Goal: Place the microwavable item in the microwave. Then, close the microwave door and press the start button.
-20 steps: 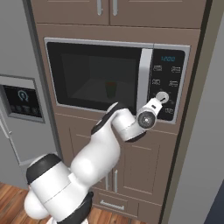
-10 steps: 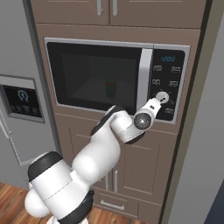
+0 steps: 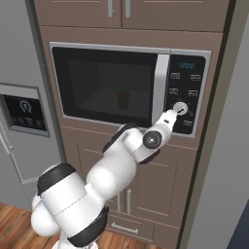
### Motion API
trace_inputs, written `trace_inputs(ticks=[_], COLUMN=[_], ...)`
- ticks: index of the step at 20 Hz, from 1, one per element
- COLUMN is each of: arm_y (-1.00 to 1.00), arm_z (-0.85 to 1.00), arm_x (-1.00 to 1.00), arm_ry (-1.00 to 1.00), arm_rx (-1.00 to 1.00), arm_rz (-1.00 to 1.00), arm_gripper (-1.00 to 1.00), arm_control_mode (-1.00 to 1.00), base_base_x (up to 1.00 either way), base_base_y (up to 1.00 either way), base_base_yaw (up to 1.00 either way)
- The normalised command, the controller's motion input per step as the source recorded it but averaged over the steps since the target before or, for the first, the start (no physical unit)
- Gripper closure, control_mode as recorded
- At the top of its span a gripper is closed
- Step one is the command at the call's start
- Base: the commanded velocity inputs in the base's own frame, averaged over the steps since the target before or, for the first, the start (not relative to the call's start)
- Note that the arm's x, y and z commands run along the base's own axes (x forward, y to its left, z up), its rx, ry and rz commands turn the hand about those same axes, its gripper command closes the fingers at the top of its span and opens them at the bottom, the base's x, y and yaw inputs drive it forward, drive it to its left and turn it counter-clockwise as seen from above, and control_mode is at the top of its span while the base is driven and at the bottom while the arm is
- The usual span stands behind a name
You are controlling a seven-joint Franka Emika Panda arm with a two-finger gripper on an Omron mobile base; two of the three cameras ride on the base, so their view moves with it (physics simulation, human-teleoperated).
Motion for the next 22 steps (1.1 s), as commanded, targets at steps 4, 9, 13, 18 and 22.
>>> trace_inputs(ticks=[4, 9, 13, 18, 22], arm_y=[-0.14, -0.05, -0.13, -0.09, 0.0], arm_z=[-0.46, -0.36, -0.01, 0.2, 0.01], arm_x=[0.22, 0.25, 0.06, -0.19, -0.03], arm_ry=[0.14, 0.14, 0.04, 0.04, 0.14], arm_rx=[0.0, 0.0, 0.0, 0.03, 0.03], arm_rz=[0.05, 0.05, 0.04, 0.04, 0.07], arm_gripper=[-1.0, -1.0, -1.0, -1.0, -1.0], arm_control_mode=[-1.0, -1.0, -1.0, -1.0, -1.0], base_base_x=[0.0, 0.0, 0.0, 0.0, 0.0], base_base_y=[0.0, 0.0, 0.0, 0.0, 0.0], base_base_yaw=[0.0, 0.0, 0.0, 0.0, 0.0])
